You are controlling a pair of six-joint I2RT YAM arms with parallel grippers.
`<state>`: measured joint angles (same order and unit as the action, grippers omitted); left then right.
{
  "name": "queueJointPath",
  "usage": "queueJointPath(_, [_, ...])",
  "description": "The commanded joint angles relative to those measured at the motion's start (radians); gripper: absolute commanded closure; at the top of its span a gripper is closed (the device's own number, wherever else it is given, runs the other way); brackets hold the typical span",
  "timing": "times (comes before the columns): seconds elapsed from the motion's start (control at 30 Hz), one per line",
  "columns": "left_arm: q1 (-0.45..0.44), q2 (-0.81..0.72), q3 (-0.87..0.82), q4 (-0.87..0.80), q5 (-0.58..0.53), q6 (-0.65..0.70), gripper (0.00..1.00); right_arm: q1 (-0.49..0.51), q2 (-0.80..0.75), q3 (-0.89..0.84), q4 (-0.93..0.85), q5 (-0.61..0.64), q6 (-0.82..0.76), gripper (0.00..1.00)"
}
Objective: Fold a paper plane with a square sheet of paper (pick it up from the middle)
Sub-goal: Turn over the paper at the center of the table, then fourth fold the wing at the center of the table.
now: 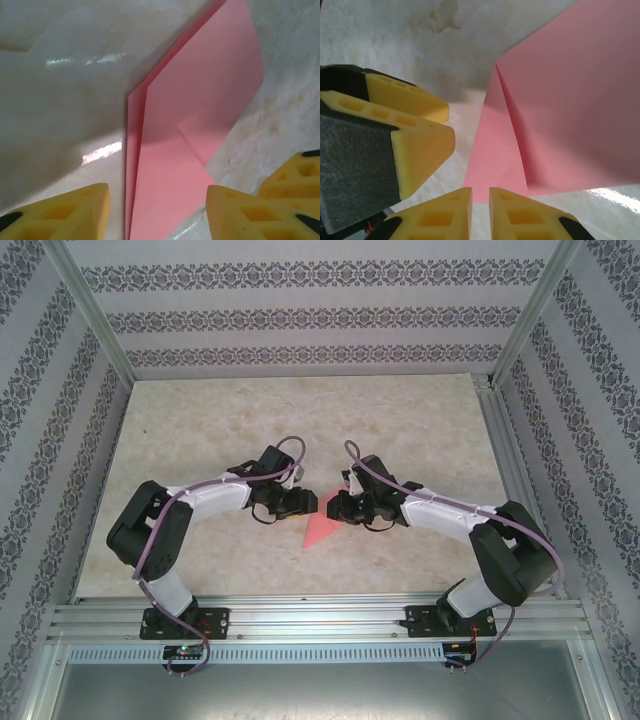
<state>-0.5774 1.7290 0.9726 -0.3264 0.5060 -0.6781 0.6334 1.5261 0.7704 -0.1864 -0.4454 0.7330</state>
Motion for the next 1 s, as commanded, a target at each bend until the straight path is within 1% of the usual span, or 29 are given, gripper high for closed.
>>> queueJointPath(0.0, [0.029,0.033,0.046,0.062,0.077,0.017,0.5,0.011,0.039,0.028,0.085,-0.002,0.04,0.84])
queueJointPath(0.13, [0.03,0.001,-0.004,0.1,0.082,-0.026,0.5,0.017,0.073,0.038,0.035,0.012,0.017,0.83])
queueJointPath(0.23, [0.029,-0.011,-0.05,0.122,0.09,-0.065,0.5,0.014,0.07,0.051,-0.048,0.075,-0.016,0.83])
queueJointPath(0.3, [0.027,-0.023,-0.097,0.192,0.123,-0.111,0.5,0.009,0.054,0.067,-0.105,0.11,-0.038,0.83])
queueJointPath(0.37, [0.026,-0.038,-0.135,0.247,0.133,-0.146,0.5,-0.003,0.031,0.069,-0.119,0.128,-0.044,0.81])
queueJointPath(0.5, [0.022,-0.041,-0.154,0.257,0.137,-0.141,0.5,-0.031,0.019,0.089,-0.147,0.111,-0.071,0.79])
queueJointPath(0.77, [0.017,-0.01,-0.12,0.245,0.154,-0.117,0.57,-0.044,0.009,0.093,-0.147,0.098,-0.083,0.77])
queueJointPath(0.97, [0.009,0.033,-0.101,0.286,0.166,-0.129,0.62,-0.044,0.011,0.09,-0.139,0.091,-0.083,0.77])
